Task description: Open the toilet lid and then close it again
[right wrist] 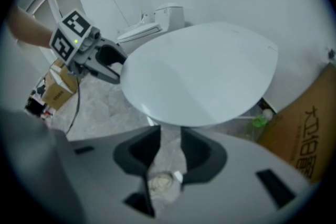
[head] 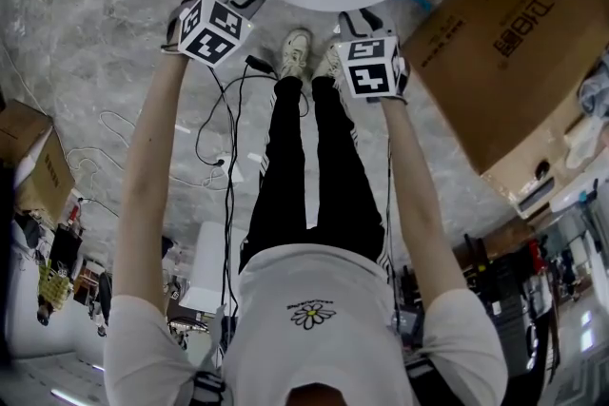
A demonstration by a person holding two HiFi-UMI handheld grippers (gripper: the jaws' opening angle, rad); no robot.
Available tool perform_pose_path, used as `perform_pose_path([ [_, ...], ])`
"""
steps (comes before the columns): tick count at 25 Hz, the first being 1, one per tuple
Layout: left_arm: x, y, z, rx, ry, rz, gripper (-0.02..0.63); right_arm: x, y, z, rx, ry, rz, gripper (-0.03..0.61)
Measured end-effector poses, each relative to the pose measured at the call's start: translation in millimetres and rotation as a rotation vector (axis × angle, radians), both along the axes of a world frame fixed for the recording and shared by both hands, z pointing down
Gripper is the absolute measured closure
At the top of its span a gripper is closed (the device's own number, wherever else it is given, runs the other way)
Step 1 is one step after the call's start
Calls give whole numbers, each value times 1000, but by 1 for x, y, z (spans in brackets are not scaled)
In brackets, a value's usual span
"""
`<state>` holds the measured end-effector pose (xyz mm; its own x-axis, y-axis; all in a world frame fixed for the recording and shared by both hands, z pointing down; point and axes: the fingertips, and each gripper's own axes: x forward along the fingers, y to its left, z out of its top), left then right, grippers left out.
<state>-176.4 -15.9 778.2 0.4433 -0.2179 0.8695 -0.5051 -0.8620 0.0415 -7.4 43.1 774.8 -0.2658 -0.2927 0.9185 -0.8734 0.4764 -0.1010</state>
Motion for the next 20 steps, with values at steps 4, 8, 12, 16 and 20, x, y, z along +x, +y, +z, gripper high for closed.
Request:
perform_pose_path([
  [4, -1, -2, 1, 15, 11, -14, 316, -1, -1, 0, 16, 5, -5, 443],
  [8, 1, -2, 0, 12, 15, -32, 315, 1, -1, 1, 27, 15, -14, 443],
  [12, 1, -3, -1, -11, 26, -47, 316, 1, -1, -1, 36, 28, -35, 443],
  [16, -1, -3, -12, -41, 0, -65, 316, 7, 3, -15, 34, 36, 6, 443],
  [20, -2, -11, -52, 0, 3, -84, 316, 7, -5, -54, 74, 29, 25, 443],
])
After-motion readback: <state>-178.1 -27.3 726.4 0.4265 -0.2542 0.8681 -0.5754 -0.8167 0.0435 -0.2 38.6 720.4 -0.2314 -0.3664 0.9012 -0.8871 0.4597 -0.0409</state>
